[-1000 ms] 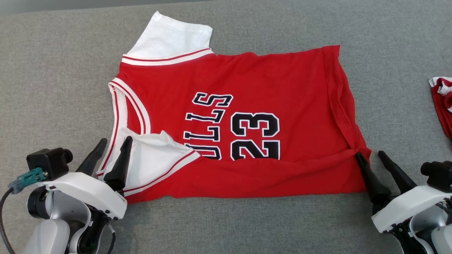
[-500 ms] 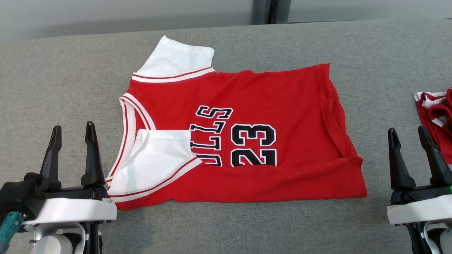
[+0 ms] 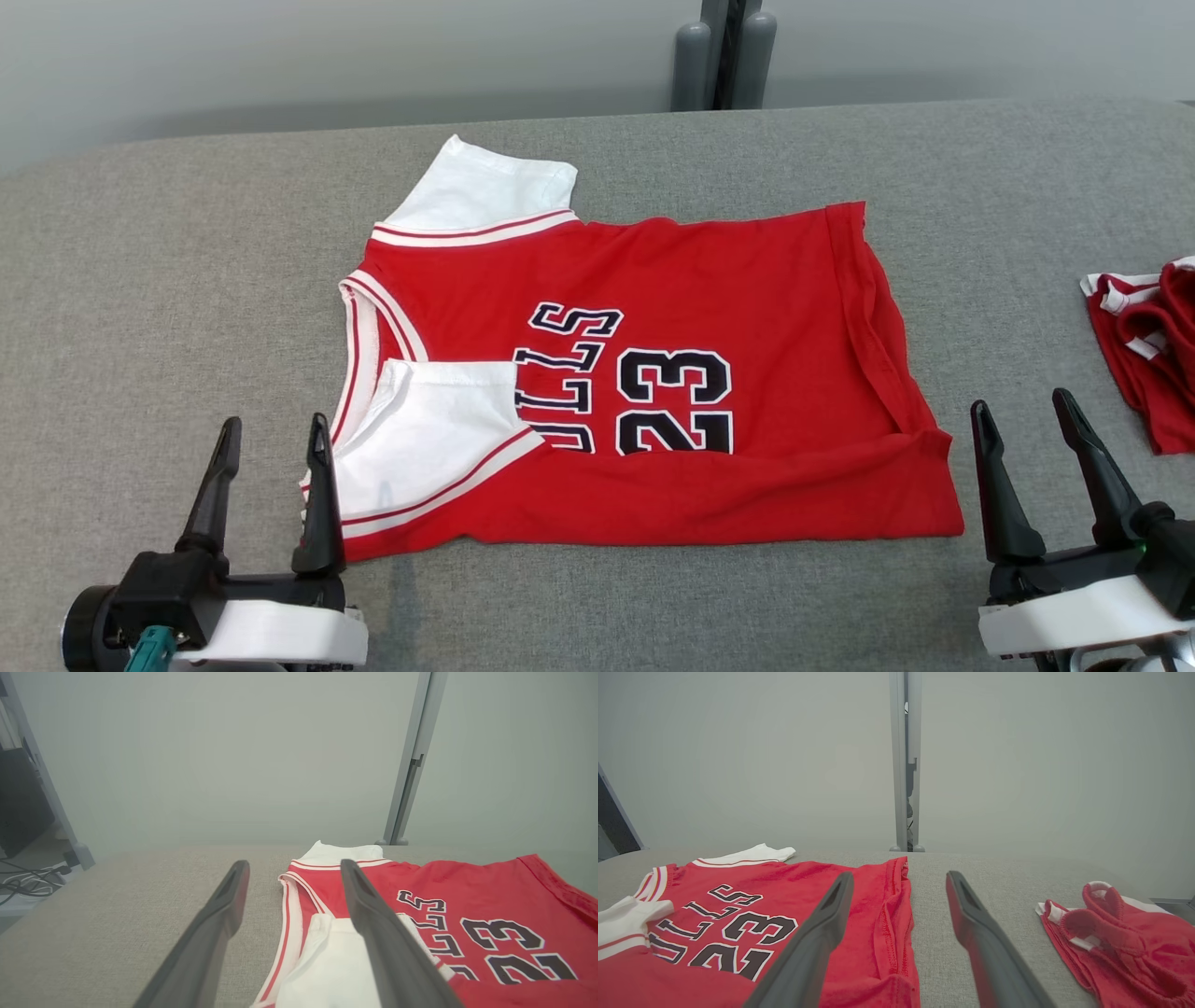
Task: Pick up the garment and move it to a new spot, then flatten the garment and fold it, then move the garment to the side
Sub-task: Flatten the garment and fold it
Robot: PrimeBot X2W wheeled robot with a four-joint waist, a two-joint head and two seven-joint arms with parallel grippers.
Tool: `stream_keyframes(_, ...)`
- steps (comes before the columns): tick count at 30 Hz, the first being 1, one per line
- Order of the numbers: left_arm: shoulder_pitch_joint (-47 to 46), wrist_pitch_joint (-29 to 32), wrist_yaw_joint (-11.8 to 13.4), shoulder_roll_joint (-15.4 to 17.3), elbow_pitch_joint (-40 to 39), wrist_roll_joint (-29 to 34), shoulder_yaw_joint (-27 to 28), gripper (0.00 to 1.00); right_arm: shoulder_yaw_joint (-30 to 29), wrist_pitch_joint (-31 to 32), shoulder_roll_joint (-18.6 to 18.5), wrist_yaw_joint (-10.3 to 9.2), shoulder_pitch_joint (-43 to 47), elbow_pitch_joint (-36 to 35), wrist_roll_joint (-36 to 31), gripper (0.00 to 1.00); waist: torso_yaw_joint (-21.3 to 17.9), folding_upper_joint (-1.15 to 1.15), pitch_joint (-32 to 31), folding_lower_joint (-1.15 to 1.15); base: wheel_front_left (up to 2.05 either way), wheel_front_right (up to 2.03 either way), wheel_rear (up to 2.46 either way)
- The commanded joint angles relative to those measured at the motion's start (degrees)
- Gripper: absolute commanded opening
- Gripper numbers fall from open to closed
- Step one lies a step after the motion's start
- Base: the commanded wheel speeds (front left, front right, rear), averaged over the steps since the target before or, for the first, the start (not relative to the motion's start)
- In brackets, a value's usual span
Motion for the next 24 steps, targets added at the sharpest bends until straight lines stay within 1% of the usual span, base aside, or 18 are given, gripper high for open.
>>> stream_keyframes(1, -0.4, 0.2, -0.4, 0.4, 0.9, 0.5, -0.3, 1.00, 0.0, -0.4, -0.1, 0.01, 0.1, 0.5, 0.2, 1.00, 0.1, 0.00, 0.0, 0.00, 0.00, 0.00, 0.00)
stream_keyframes(9, -1.7, 1.4, -1.0, 0.8, 2.7, 0.5, -1.5, 1.00, -0.1, -0.2, -0.8, 0.01, -0.6, 1.2, 0.9, 1.00, 0.6, 0.00, 0.5, 0.00, 0.00, 0.00, 0.00)
stream_keyframes(14, -1.7, 4.2, -1.7, 0.9, 5.0, -0.7, -2.3, 1.00, 0.0, 1.6, -1.0, 0.01, -0.6, 3.0, 1.4, 1.00, 0.5, 0.00, 1.6, 0.00, 0.00, 0.00, 0.00)
stream_keyframes(19, -2.0, 7.1, -2.5, 0.4, 8.5, -2.8, -2.9, 1.00, -0.1, 3.3, -1.4, 0.01, -0.4, 7.2, 2.1, 1.00, 0.3, 0.00, 3.4, 0.00, 0.00, 0.00, 0.00)
stream_keyframes(24, -2.8, 9.2, -4.2, -0.2, 12.2, -5.6, -2.8, 1.00, 1.3, 3.6, -1.8, 0.01, -2.0, 12.0, 3.3, 1.00, 0.3, 0.00, 6.1, 0.00, 0.00, 0.00, 0.00)
